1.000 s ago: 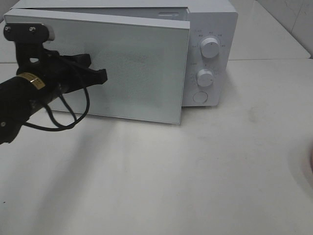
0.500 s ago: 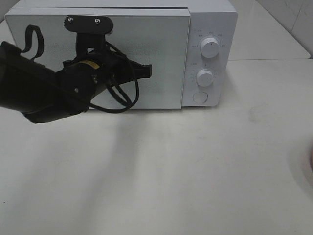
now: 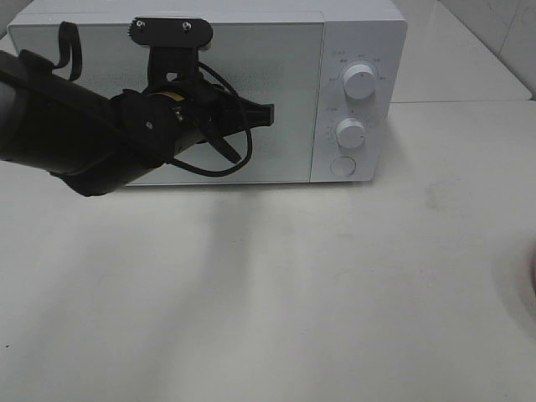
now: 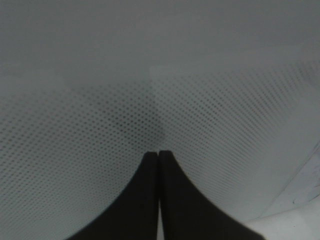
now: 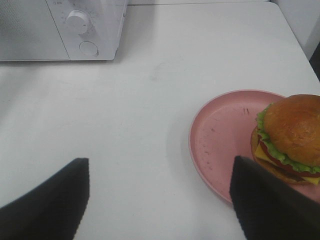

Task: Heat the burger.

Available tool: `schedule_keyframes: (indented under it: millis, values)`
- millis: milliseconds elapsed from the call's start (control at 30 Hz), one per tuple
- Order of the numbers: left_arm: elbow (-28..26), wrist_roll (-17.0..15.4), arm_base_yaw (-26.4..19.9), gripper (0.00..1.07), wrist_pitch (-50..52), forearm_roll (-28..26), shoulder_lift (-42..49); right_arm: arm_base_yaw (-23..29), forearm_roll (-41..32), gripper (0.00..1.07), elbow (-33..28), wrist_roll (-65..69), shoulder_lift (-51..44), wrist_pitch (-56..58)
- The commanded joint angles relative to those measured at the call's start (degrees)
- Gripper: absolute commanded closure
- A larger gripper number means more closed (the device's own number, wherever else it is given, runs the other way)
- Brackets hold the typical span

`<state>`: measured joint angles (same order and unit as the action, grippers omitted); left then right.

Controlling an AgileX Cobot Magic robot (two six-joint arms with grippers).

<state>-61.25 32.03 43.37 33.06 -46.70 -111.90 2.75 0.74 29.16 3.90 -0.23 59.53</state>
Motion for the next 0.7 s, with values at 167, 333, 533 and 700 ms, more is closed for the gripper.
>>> schedule_keyframes:
  millis: [167,333,533,700]
  values:
    - [4.76,0.17,4.58,1.07,-3.95,1.55,5.39,-0.52,-0.06,0.31,-0.11,-0.74,-1.55,-0.11]
    - [4.93,0.17,4.30,1.07,-13.06,4.76,7.22,-0.52,-0.06,0.31,-0.11,-0.74,-1.55,-0.11]
    - [4.93,0.17,4.30,1.07,-30.65,14.38,10.77,-0.52,-0.06,0.31,-0.11,-0.74,-1.55,-0.11]
    - [4.93,-0.63,0.40,1.07,-46.18,16.62,12.49,-0.52,-0.06,0.31,-0.11,-0.74,-1.55,-0.11]
